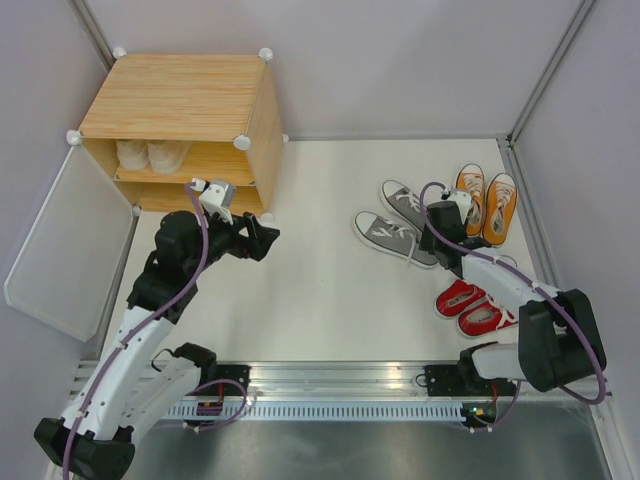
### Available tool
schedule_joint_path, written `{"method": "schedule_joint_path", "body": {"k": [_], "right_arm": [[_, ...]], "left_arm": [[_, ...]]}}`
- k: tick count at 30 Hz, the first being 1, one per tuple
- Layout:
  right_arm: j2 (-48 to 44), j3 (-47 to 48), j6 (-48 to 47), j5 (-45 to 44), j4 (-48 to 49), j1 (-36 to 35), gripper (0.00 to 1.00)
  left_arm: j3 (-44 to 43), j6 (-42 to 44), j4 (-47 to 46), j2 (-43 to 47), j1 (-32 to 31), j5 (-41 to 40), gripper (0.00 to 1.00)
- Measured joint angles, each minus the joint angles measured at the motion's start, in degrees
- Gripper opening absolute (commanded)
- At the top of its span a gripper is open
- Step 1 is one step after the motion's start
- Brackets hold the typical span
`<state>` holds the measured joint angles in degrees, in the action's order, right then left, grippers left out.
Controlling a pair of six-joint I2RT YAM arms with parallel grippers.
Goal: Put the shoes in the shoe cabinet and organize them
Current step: Move the shoe to the center of the board.
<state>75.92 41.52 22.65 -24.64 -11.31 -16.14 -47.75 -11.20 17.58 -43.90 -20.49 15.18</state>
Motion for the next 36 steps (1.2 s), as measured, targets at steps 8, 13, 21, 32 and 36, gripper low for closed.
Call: {"method": "schedule_joint_path", "body": {"k": [8,13,21,32,36], "right_arm": [[0.2,-3.5,0.2,5.3,2.3,0.2,0.06],[-5.8,-7.4,0.5,8.8,1.4,-3.5,0.01],[-11.9,-8.7,7.3,11.8,-1.4,-20.8,0.01],[3.8,-2.9,26.2,4.7,5.7,-47.9,0.07],[6.0,-2.3,31.5,3.5,10.1,-49.6,0.64]], "left_arm": [[0.0,0.4,0.0,0.3,0.0,-0.3,0.89],[0.0,0.7,0.1,0.8,0.0,-1.4,0.89],[0.0,1.8,0.2,1.6,0.0,-4.0,0.90],[0.0,2.6,0.6,1.3,0.0,-7.9,0.91],[0.0,2.7,1.2,0.9,0.0,-9.3,0.92]]}}
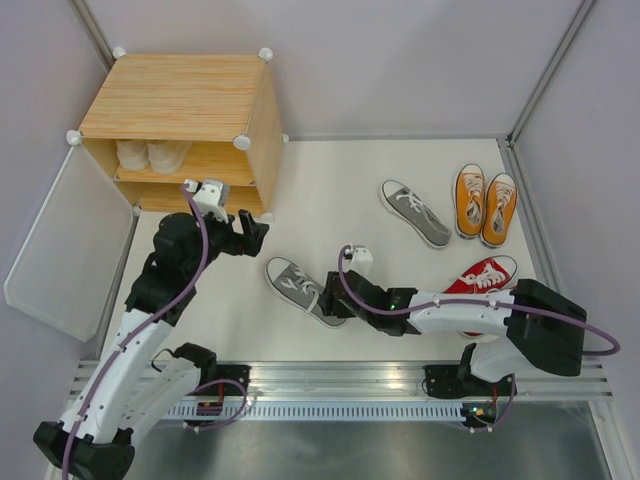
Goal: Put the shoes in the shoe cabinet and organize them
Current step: Move the shoe to the center of the board.
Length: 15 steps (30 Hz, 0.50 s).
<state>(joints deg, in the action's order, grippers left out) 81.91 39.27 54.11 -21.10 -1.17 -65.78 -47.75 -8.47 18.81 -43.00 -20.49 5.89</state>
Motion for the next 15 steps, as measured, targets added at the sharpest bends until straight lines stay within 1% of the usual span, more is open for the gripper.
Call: {"method": "schedule_joint_path", "body": {"k": [2,5,9,11,15], "right_arm": [[-0.9,0.2,0.3,-0.2,1.3,-0.3,0.76],[-3.3,1.0,-1.7,-1.0,-0.4,-0.5,0.79],[-10.1,1.9,-9.6,-1.9,-2.5,-0.5,0.83],[-12.1,2.9,-14.1,-2.0,-3.0,-0.4,0.84],[-9.4,6.3,-22.1,-1.2,-3.2,0.4,0.84]], "left_arm": [[0.0,0.0,0.0,0.0,0.0,-0.5,0.92],[0.0,0.0,0.2,0.0,0.0,-1.3,0.92],[0.0,0.1,0.5,0.0,0.0,-1.5,0.92],[0.0,0.1,0.6,0.1,0.0,-2.0,0.92],[0.0,0.1,0.8,0.9,0.0,-3.5,0.92]]}}
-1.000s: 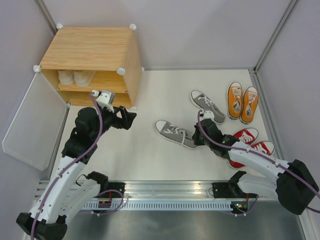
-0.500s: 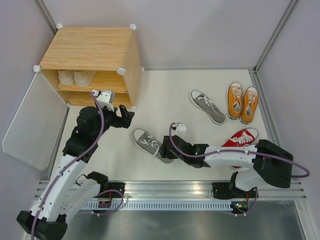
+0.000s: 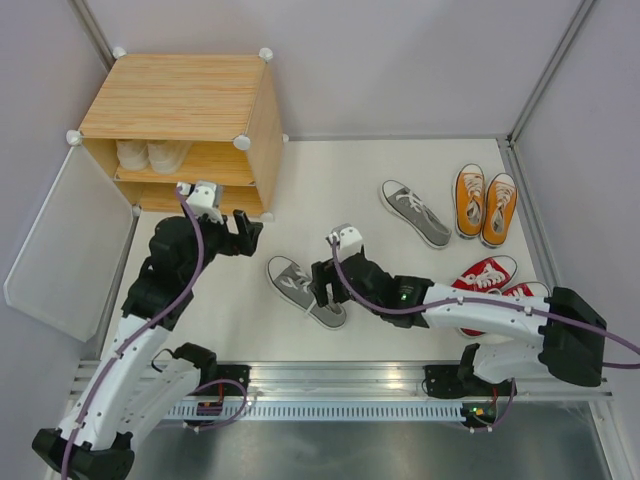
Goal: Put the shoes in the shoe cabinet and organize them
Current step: Move the shoe to the center of the board, then pick up the shoe from the center of the board.
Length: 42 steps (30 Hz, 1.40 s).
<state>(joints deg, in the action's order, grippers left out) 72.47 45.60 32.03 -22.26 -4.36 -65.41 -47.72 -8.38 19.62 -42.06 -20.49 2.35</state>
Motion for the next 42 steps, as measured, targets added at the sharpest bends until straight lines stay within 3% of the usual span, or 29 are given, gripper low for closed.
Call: {"method": "schedule_joint_path", "body": {"k": [8,11,12,14,17,22,29,34,42], "right_arm": [[18.4,6.9,-9.4,3.2,1.8,0.7,0.79],[23.1,7.9,-10.4,5.2,2.5,0.7,0.54],[24.1,8.1,-10.5,5.8,2.7,0.7,0.36],[25.0,8.2,-10.6,5.5,2.7,0.7,0.17],[25.0,9.1,-9.4,5.7,2.0,0.8,0.01],[25.0,12.6,-3.9,3.7,-1.7,0.4,0.01],[28.3,22.8,12.7,-8.3,-6.9,0.4,0.02],[37.9,33.4,23.0,-12.5,-9.9,0.7,0.19],[43.1,35.9,34.2,-12.4,-10.8,2.8,0.64]], "left_arm": [[2.4,0.0,-1.6,7.4,0.0,-5.1,0.94],[2.4,0.0,-2.4,8.2,0.0,-5.9,0.95],[2.5,0.0,-2.6,8.2,0.0,-6.1,0.95],[2.5,0.0,-2.6,7.9,0.0,-6.4,0.95],[2.5,0.0,-2.6,7.6,0.0,-6.3,0.95],[2.5,0.0,-2.6,7.5,0.0,-6.3,0.95],[2.5,0.0,-2.6,8.4,0.0,-6.4,0.98],[2.5,0.0,-2.6,8.5,0.0,-7.0,1.00],[2.5,0.0,-2.6,8.4,0.0,-8.3,1.00]]}}
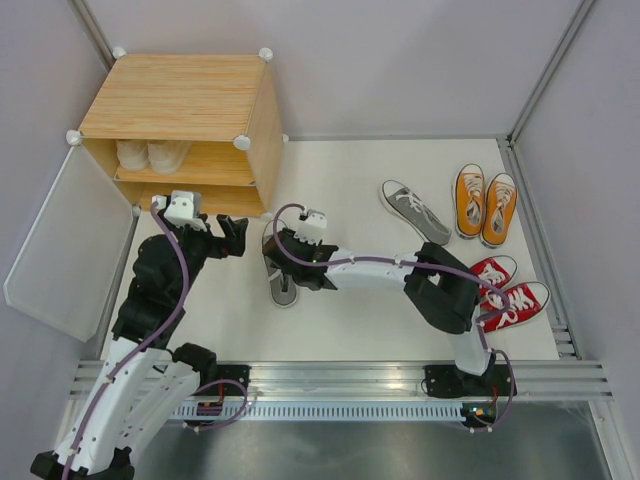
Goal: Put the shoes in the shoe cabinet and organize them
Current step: Pick up the shoe from the center of the board.
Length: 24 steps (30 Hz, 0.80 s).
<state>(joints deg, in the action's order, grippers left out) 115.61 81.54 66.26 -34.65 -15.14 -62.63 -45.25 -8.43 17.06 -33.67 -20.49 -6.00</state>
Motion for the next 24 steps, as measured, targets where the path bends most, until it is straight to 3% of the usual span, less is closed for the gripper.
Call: {"method": "schedule_joint_path", "body": {"k": [5,16,24], "right_arm": [[-2.1,-1.3,-0.6,1.4,1.4,1.2,0.81],[-26.8,-15.6,-6.4,5.5,6.8,5.2,0.82],[-43.7,-34.1,-10.5,6.4,6.4,11.8,0.82]], "left_arm": [[0.0,-0.1,0.0,-0.3,0.0,-0.9,1.00],[-0.2,-3.0,2.1,-7.4,0.0,-0.4,1.00],[-0.2,-16.5,5.0,-10.7,0.0,2.7,1.00]]}}
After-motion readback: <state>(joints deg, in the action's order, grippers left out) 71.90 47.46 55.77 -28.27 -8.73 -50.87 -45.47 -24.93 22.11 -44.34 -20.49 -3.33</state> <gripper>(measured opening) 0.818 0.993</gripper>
